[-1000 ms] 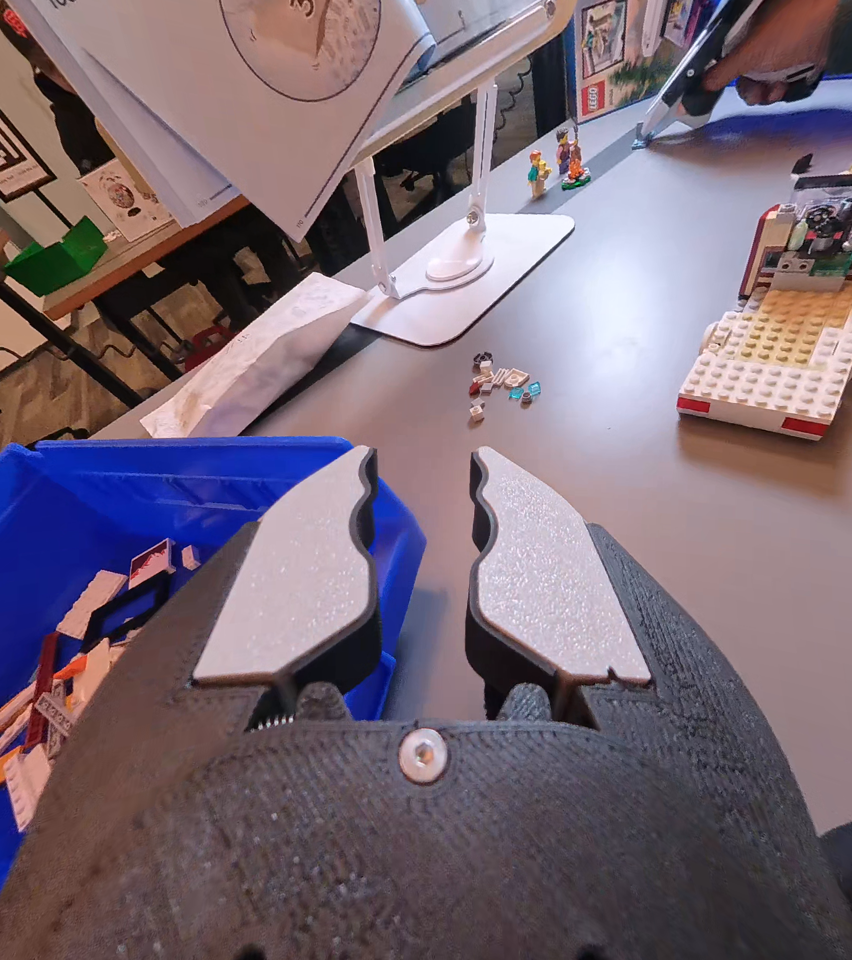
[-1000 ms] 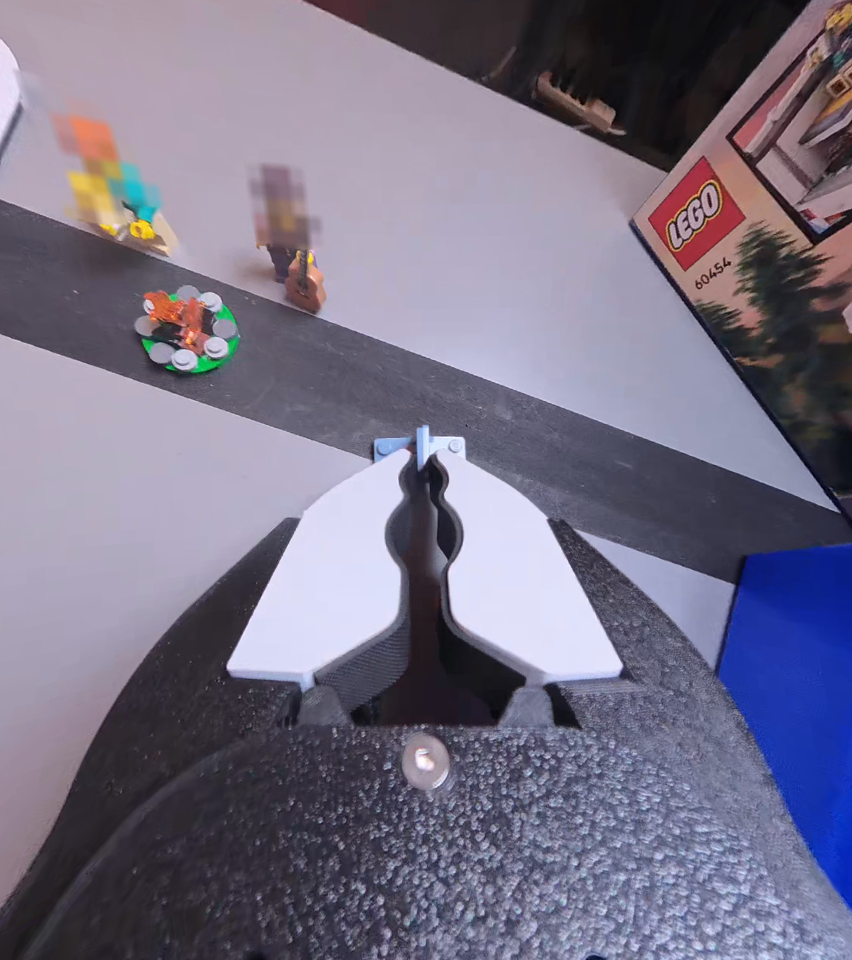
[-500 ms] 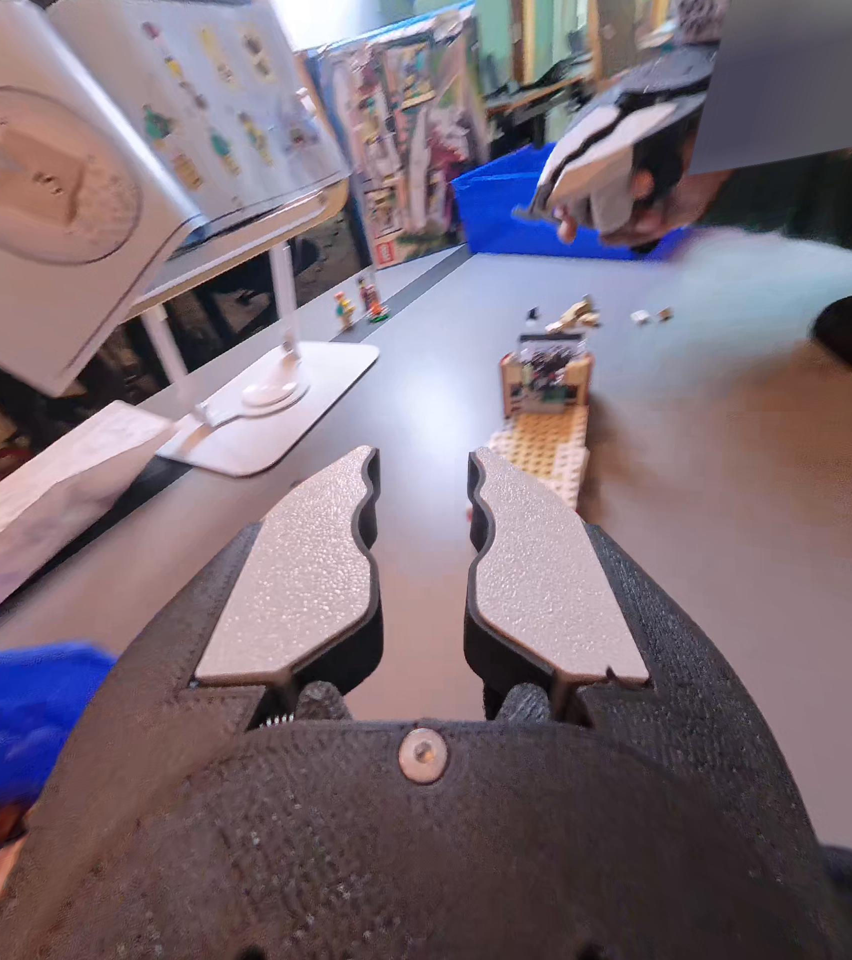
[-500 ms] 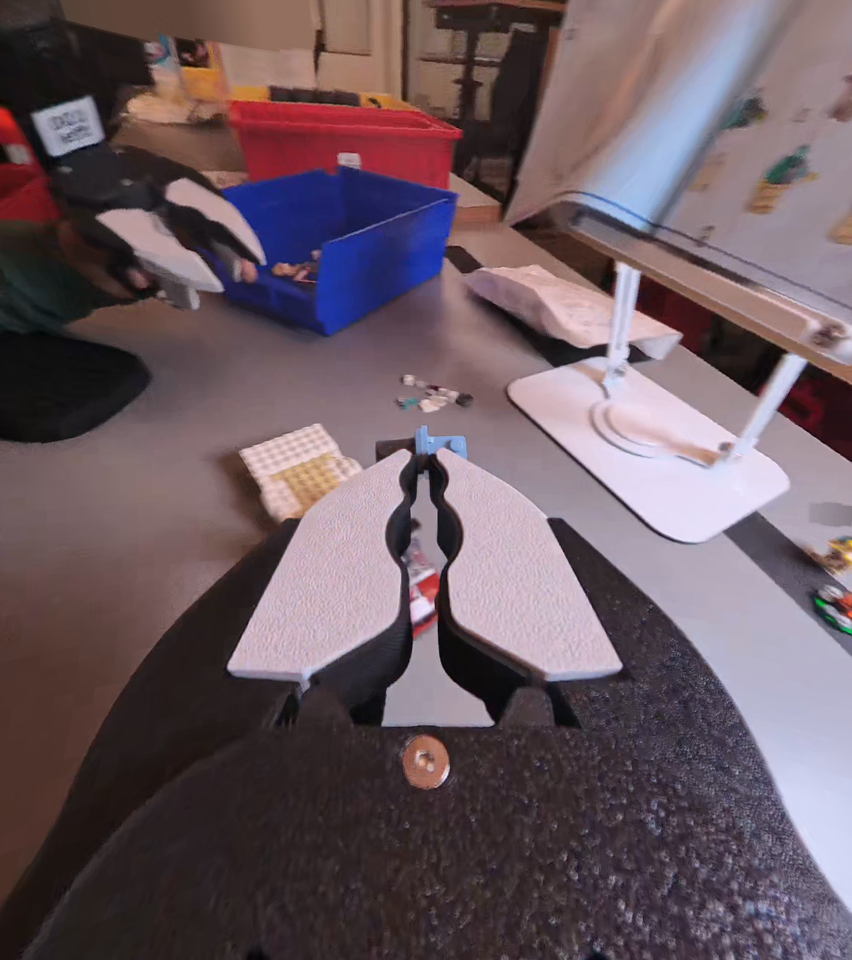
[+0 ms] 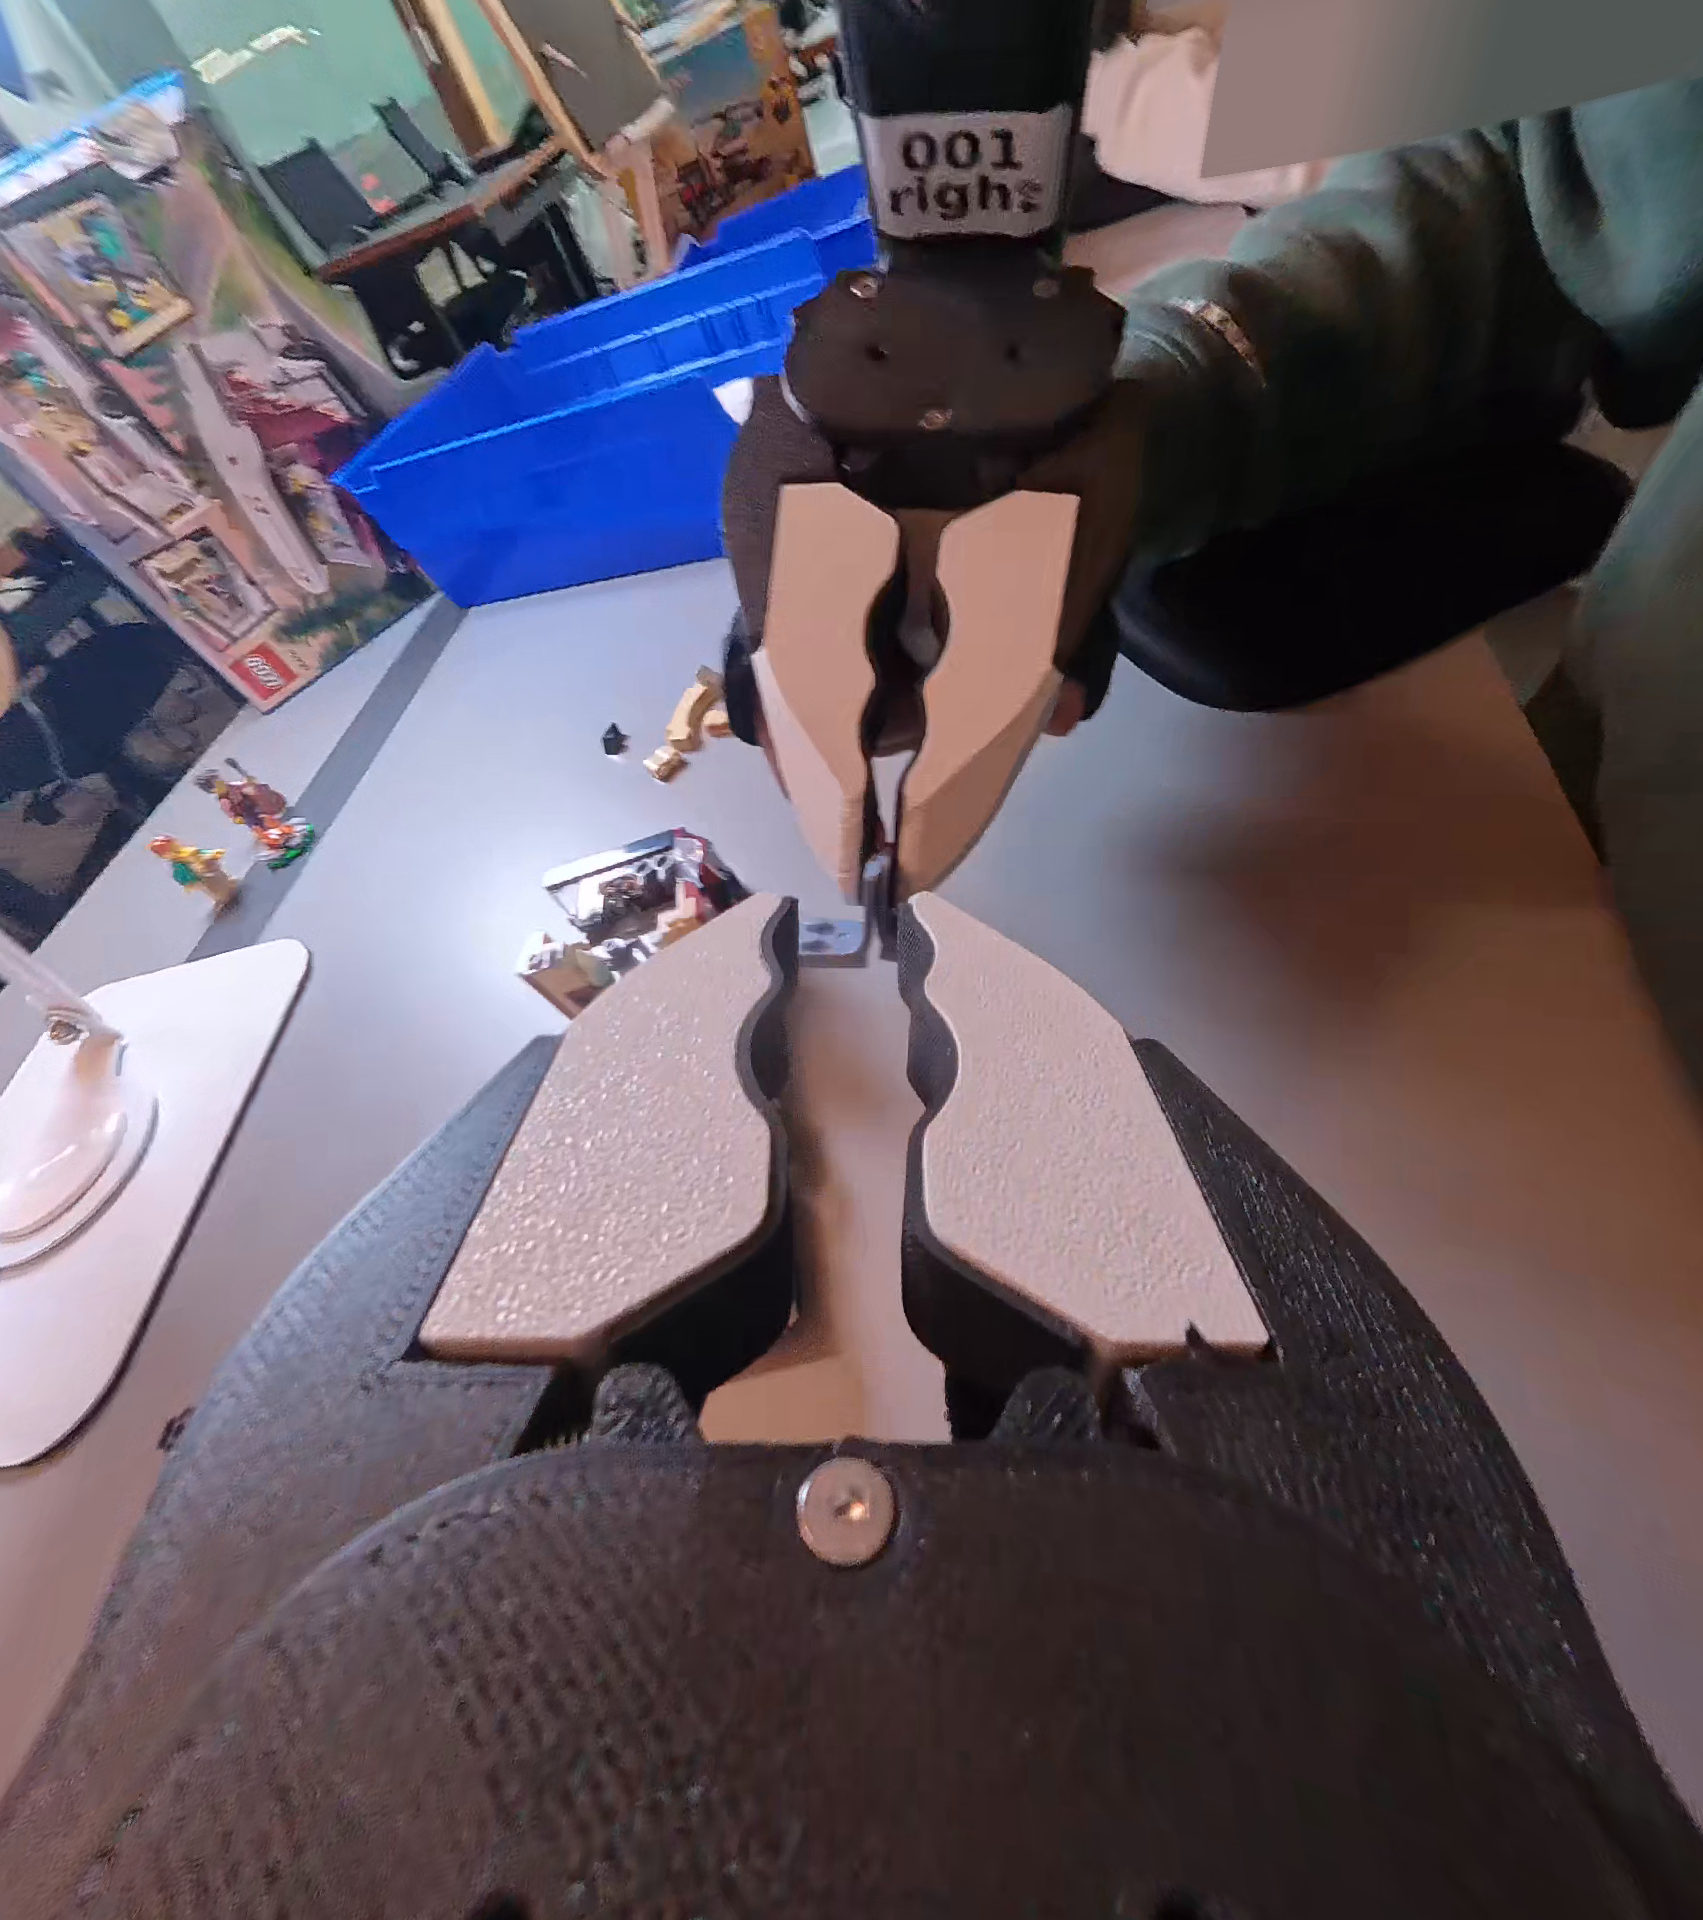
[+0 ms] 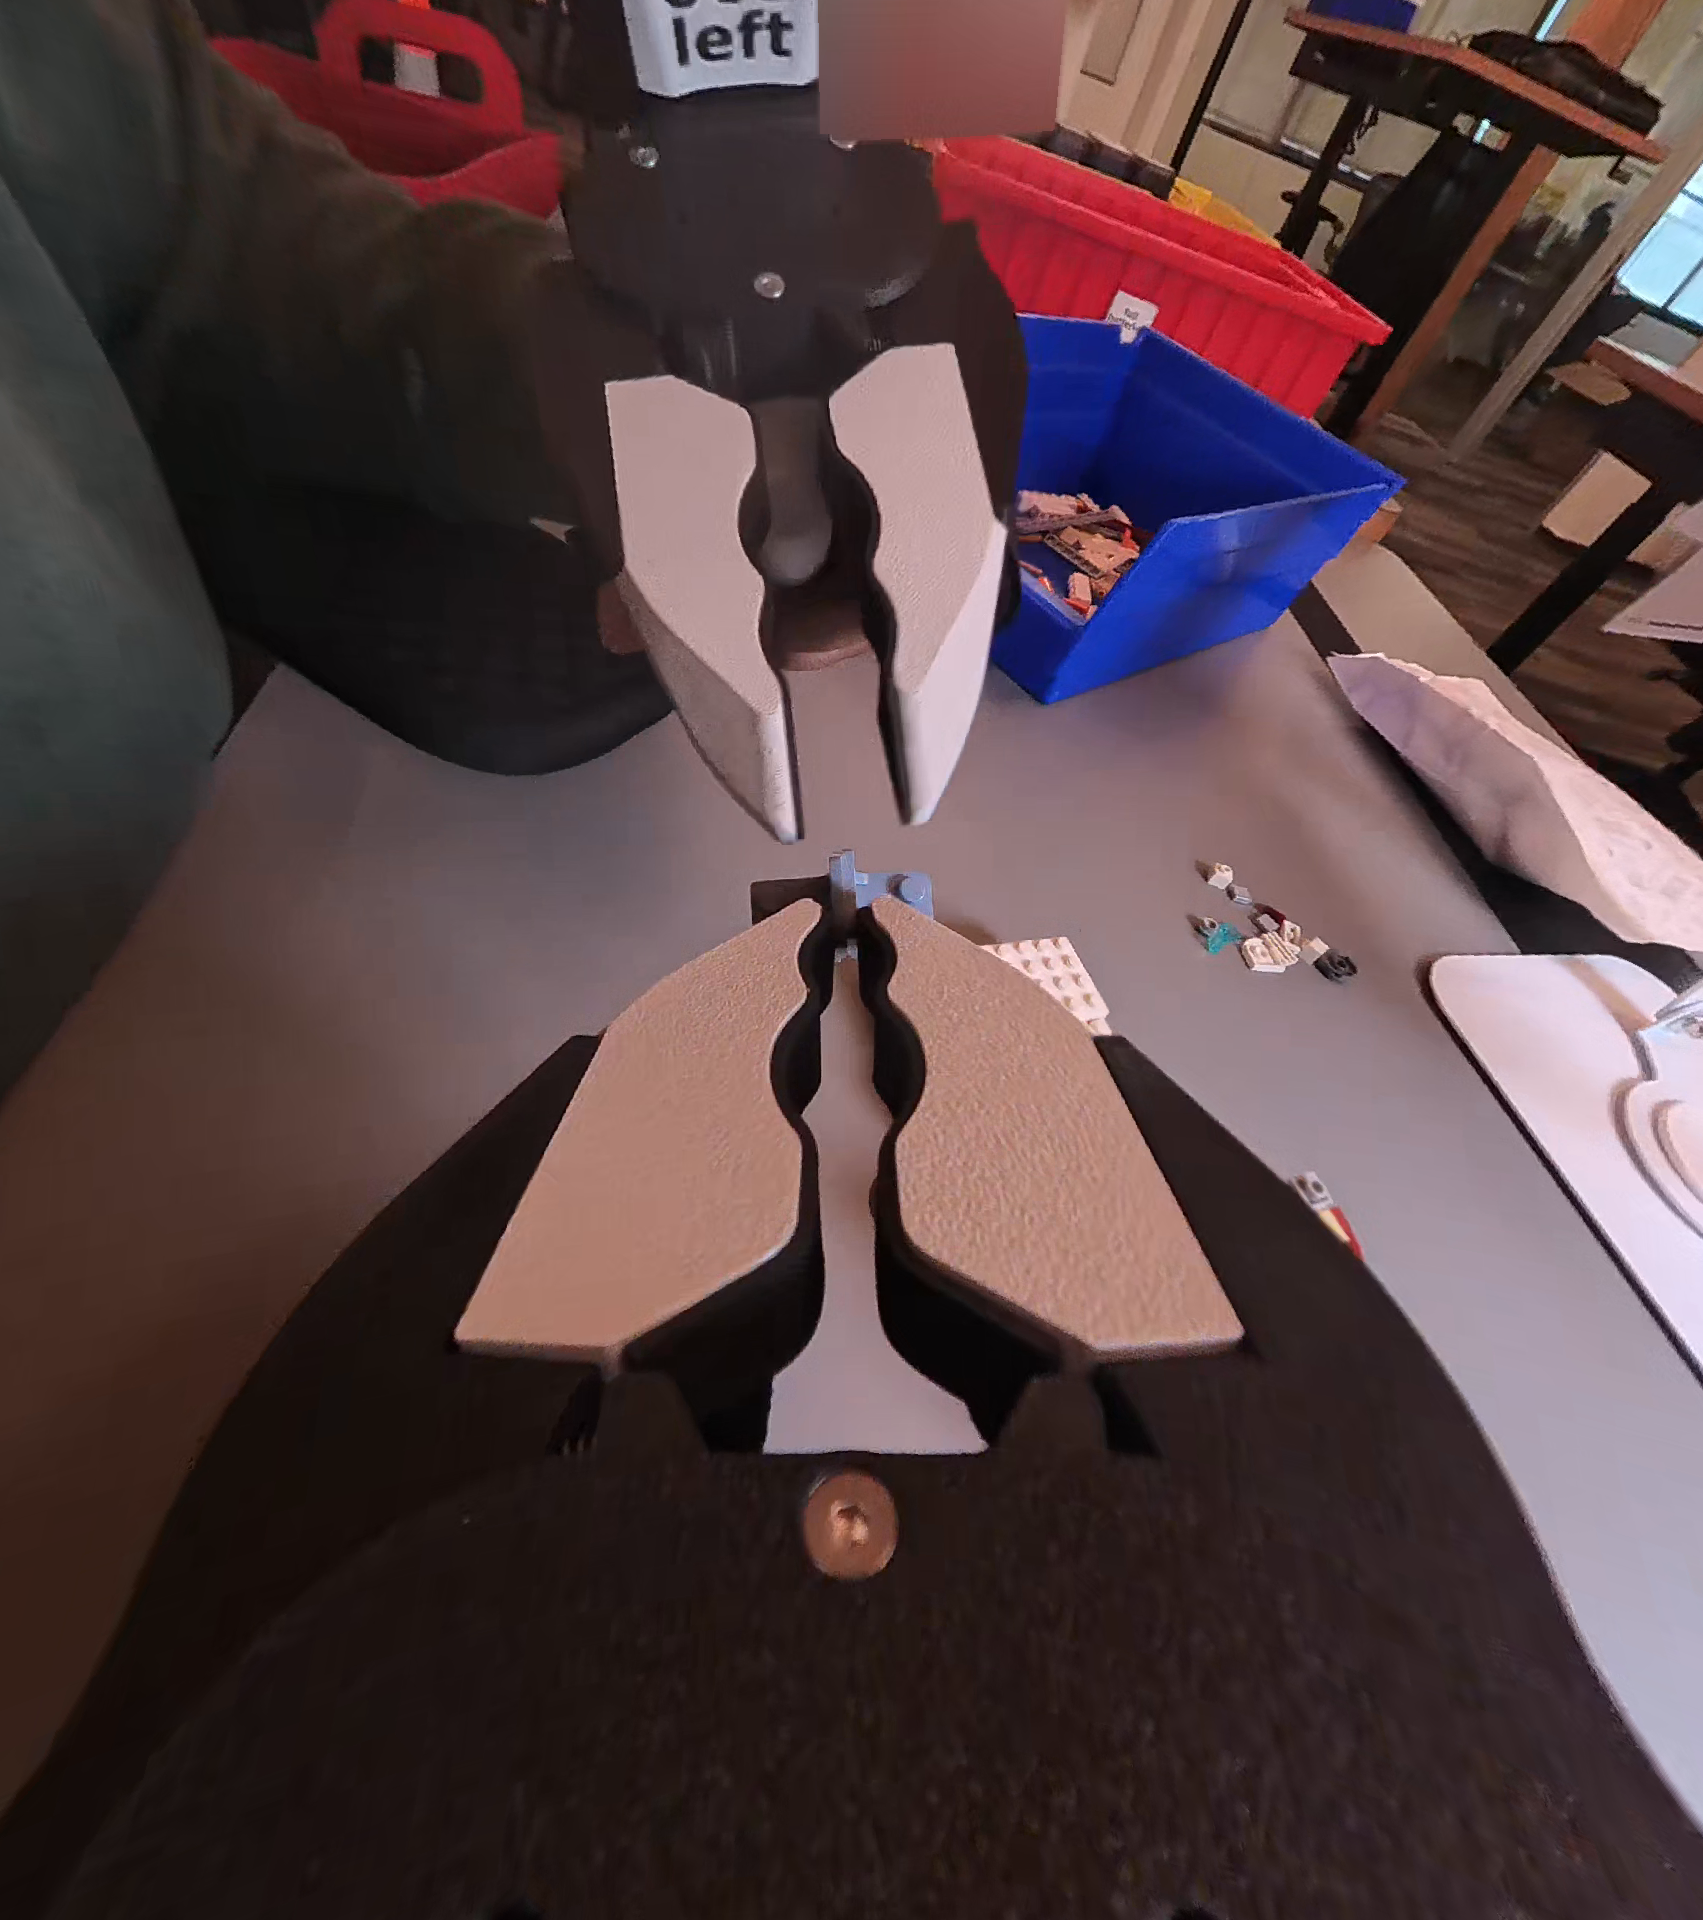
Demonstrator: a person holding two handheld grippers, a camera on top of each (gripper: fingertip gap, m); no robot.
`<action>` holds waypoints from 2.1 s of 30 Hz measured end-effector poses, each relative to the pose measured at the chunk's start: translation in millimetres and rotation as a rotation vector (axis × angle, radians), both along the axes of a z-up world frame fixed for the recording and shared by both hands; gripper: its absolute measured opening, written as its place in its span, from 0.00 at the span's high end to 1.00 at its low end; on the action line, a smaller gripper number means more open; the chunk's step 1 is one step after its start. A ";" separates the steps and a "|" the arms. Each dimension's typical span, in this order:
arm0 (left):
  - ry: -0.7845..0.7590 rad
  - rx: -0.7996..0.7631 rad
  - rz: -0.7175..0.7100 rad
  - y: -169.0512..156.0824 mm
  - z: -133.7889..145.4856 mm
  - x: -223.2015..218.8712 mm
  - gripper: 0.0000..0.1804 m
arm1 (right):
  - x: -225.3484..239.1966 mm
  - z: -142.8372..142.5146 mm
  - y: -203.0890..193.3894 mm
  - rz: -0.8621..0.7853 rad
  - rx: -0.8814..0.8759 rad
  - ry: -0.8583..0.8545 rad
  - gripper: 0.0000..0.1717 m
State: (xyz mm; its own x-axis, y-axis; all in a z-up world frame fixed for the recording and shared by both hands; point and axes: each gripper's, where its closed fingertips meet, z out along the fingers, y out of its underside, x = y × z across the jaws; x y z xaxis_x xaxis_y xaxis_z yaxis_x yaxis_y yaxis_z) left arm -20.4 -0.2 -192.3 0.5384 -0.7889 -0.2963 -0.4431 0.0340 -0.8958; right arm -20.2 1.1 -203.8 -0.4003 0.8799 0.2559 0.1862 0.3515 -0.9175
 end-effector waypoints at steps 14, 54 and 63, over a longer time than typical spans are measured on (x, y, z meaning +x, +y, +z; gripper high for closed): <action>0.132 0.040 0.040 1.8 -12.2 -17.0 0.97 | -0.1 2.1 3.5 -0.025 0.017 0.004 0.85; 0.006 0.129 0.577 47.3 0.1 -157.9 0.84 | 52.7 -0.8 228.6 -0.770 -0.224 -0.033 0.85; -0.003 0.077 0.533 50.1 -33.8 -143.1 0.86 | 7.3 -40.8 356.8 -0.865 -0.102 -0.150 0.81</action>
State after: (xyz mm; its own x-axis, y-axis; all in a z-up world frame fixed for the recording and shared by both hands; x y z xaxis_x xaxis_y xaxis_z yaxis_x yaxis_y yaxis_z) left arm -163.5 49.9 -226.1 0.8593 -0.3816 -0.3404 -0.4143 -0.1292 -0.9009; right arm -12.9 357.9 -244.6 0.3932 0.9058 0.1577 0.4699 -0.0506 -0.8812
